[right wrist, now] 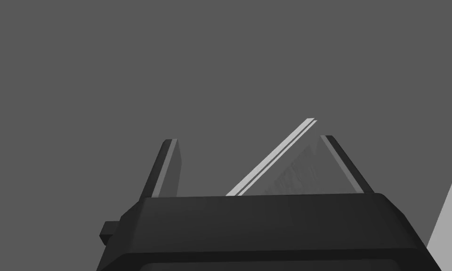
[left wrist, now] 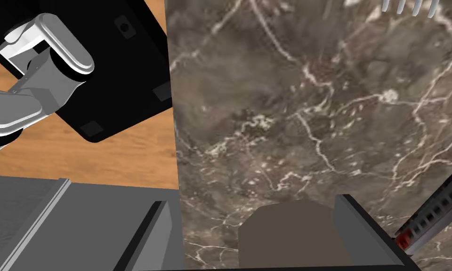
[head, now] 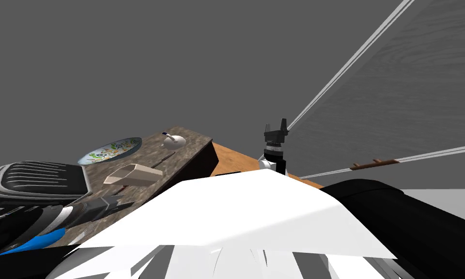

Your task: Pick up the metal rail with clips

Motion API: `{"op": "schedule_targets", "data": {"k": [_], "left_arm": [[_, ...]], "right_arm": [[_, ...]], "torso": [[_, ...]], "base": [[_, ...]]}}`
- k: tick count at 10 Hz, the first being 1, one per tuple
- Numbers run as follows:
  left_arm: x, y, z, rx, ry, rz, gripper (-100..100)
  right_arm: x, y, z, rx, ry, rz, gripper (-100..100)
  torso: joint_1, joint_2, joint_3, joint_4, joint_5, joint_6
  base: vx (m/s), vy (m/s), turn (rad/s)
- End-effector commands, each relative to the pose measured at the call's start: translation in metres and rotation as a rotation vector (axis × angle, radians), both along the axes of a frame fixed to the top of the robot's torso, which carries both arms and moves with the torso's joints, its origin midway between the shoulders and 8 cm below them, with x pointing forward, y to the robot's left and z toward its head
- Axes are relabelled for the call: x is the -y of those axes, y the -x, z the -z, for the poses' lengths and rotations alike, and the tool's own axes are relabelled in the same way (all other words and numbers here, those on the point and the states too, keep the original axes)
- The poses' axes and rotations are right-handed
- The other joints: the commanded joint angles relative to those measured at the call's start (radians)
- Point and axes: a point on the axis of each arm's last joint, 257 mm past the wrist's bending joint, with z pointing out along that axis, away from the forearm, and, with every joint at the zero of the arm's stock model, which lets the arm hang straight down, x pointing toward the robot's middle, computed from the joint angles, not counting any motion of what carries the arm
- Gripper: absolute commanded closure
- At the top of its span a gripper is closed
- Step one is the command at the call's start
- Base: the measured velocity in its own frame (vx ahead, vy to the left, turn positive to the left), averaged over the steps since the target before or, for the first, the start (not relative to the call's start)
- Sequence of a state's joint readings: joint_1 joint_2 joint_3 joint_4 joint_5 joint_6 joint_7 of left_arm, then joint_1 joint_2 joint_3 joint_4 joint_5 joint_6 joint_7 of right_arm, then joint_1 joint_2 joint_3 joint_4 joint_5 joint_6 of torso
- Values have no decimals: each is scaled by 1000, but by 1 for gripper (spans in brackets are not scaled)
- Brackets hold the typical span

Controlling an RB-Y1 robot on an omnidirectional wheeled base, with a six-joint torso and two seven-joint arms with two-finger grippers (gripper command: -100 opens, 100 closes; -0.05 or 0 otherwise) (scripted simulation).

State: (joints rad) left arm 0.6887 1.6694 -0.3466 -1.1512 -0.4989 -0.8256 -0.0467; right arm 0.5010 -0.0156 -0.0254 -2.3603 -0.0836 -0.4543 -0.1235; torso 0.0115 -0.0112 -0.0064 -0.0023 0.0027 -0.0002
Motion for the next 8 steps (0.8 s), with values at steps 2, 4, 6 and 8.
{"op": "schedule_targets", "data": {"k": [2,4,6,8], "left_arm": [[-10,5,1,-20,-26,7,-100],[-31,33,-2,-86,-78,19,-100],[-41,58,-1,-142,-104,25,-100],[-44,90,5,-204,-108,28,-100]], "right_arm": [[0,0,0,0,0,0,0],[0,0,0,0,0,0,0],[0,0,0,0,0,0,0],[0,0,0,0,0,0,0]], "torso": [[-4,2,1,0,0,-1],[-9,5,3,1,-2,0],[-3,1,1,0,-1,0],[-1,-1,-1,0,0,0]], "base": [[75,65,-12],[93,78,-175],[159,157,-209],[146,149,-195]]}}
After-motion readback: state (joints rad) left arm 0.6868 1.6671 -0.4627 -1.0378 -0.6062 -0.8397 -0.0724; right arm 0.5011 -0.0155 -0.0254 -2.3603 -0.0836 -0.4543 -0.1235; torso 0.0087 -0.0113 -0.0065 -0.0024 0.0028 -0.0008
